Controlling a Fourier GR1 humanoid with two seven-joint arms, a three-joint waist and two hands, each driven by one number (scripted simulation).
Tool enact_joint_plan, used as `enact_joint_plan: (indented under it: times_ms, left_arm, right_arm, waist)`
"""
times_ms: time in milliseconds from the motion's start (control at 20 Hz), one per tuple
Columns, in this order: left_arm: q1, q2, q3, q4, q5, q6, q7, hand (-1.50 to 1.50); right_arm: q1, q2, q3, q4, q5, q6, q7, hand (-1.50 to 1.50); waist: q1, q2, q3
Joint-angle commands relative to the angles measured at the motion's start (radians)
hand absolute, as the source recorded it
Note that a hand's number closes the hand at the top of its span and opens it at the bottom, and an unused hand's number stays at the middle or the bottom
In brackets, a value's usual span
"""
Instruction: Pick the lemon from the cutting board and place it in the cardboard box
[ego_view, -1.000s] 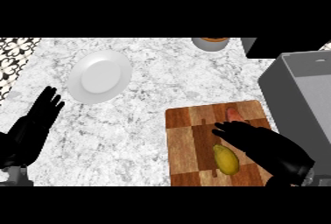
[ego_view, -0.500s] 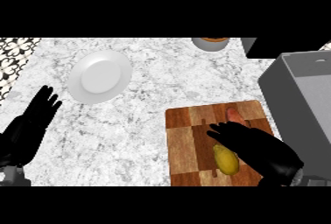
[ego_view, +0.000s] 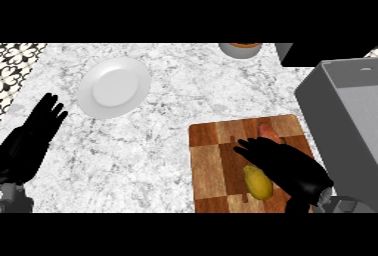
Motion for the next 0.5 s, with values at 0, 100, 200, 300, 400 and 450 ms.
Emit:
enact_joint_plan:
  times_ms: [0,100,200,300,400,450]
  left_arm:
    - [0.044,-0.022,0.006,-0.039,-0.028,-0.001,0.000,0.00]
    - [0.033,-0.059,-0.037,-0.076,-0.057,0.031,0.028,0.00]
    - [0.029,-0.038,0.003,-0.026,-0.043,-0.026,-0.013,0.00]
    - [0.076,-0.028,0.041,-0.044,-0.010,-0.061,-0.023,0.00]
    - [-0.008,-0.018,0.034,-0.060,-0.021,-0.014,0.082,0.00]
    - [-0.023,-0.044,0.017,0.019,-0.054,-0.022,0.011,0.00]
  right_arm:
    - [0.072,0.016,0.004,-0.080,0.043,0.029,0.031,-1.50]
    - [0.040,0.074,0.053,-0.034,0.086,0.025,0.063,-1.50]
    - [-0.003,0.109,0.044,0.037,0.115,0.011,0.042,-1.50]
    - [0.060,0.026,0.010,0.035,0.127,-0.036,-0.054,-1.50]
    - [0.016,0.055,0.006,0.115,0.133,-0.025,-0.061,-1.50]
    - [0.005,0.111,0.048,0.139,0.165,-0.046,-0.035,-1.50]
  waist:
    - [-0.001,-0.001,0.000]
    - [0.000,-0.001,0.000]
    - [0.001,0.000,0.000]
    - [0.001,0.000,0.000]
    - [0.001,0.000,0.000]
    - [0.000,0.001,0.000]
